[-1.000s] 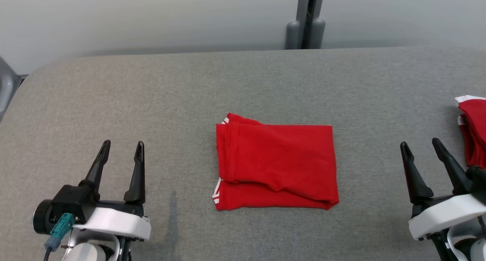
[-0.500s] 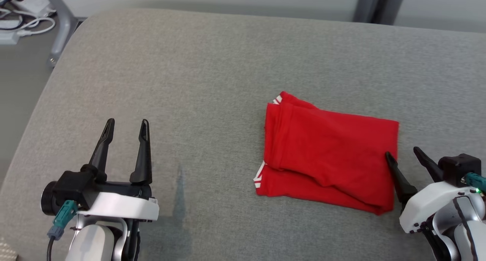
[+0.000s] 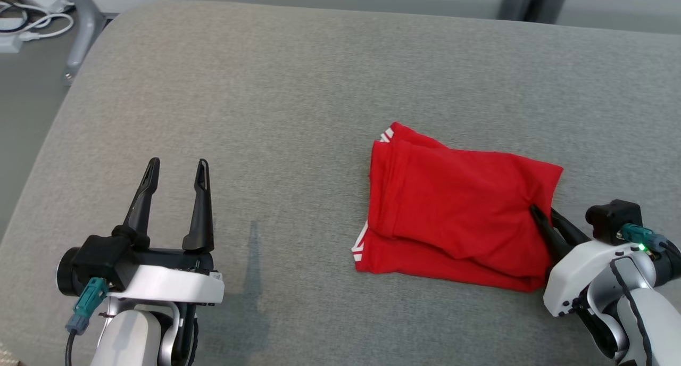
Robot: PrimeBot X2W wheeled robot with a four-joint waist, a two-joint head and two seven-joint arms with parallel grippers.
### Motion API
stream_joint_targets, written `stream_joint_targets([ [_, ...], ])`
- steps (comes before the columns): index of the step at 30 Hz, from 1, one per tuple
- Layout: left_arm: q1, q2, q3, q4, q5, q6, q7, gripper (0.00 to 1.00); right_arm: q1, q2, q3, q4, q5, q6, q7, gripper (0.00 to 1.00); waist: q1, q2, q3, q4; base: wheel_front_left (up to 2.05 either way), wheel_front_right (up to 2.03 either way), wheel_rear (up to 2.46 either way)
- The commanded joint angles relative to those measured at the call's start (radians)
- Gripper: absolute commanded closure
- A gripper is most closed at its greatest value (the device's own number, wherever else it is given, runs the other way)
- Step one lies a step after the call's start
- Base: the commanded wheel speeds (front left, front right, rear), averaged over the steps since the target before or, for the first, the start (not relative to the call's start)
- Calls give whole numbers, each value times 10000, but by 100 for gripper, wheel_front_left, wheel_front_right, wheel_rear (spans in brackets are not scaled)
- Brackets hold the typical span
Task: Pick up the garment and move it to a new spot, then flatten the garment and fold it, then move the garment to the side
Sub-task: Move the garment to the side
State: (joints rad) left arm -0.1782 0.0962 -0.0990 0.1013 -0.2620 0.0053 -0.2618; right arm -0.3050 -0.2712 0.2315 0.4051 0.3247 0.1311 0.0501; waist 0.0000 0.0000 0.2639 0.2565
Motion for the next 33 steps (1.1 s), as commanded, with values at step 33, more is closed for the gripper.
stream_joint_targets([
  [33,-837,1018,-163,-1447,518,-306,829,0,-2638,-3171,1423,-1837,-443,-10,-310,100,0,0,1538,-5287,0,0,0],
])
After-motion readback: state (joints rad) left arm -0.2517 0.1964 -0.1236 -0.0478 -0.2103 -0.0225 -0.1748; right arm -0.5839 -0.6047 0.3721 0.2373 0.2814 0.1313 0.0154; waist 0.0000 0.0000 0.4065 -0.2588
